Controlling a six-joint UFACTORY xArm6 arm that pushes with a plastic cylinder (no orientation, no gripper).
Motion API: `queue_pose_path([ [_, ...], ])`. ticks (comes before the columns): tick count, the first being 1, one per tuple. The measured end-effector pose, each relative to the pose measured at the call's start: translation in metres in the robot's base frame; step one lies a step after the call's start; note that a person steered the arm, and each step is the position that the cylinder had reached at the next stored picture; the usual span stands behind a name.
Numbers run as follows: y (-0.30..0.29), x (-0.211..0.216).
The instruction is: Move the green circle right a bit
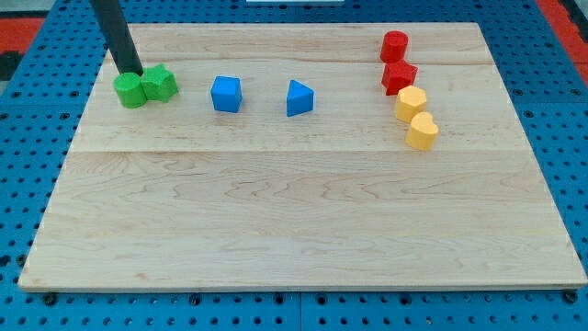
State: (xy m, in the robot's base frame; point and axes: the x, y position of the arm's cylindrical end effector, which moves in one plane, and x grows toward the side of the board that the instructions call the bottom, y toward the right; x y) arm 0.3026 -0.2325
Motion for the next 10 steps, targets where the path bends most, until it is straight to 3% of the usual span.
queue_pose_path([
  [3,0.042,0.002],
  [4,0.015,-0.003],
  [5,-0.05,-0.01],
  [6,-0.071,0.0],
  [7,-0.071,0.076],
  [8,-0.054,0.101],
  [10,-0.026,0.085],
])
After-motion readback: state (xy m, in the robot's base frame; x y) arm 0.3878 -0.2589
